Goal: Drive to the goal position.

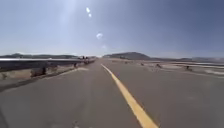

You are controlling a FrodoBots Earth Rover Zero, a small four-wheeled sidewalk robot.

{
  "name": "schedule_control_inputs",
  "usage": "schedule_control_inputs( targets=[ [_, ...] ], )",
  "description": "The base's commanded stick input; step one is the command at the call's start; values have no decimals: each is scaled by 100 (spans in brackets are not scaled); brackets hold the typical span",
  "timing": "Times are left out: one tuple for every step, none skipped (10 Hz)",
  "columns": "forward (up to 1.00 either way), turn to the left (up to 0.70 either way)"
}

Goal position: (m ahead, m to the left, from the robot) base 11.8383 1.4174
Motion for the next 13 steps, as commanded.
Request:
schedule_control_inputs(
  targets=[
    [85,0],
    [85,0],
    [85,0],
    [85,0],
    [85,0],
    [85,0],
    [85,0],
    [85,0],
    [85,0],
    [85,0],
    [85,0],
    [85,0],
    [85,0]
  ],
)
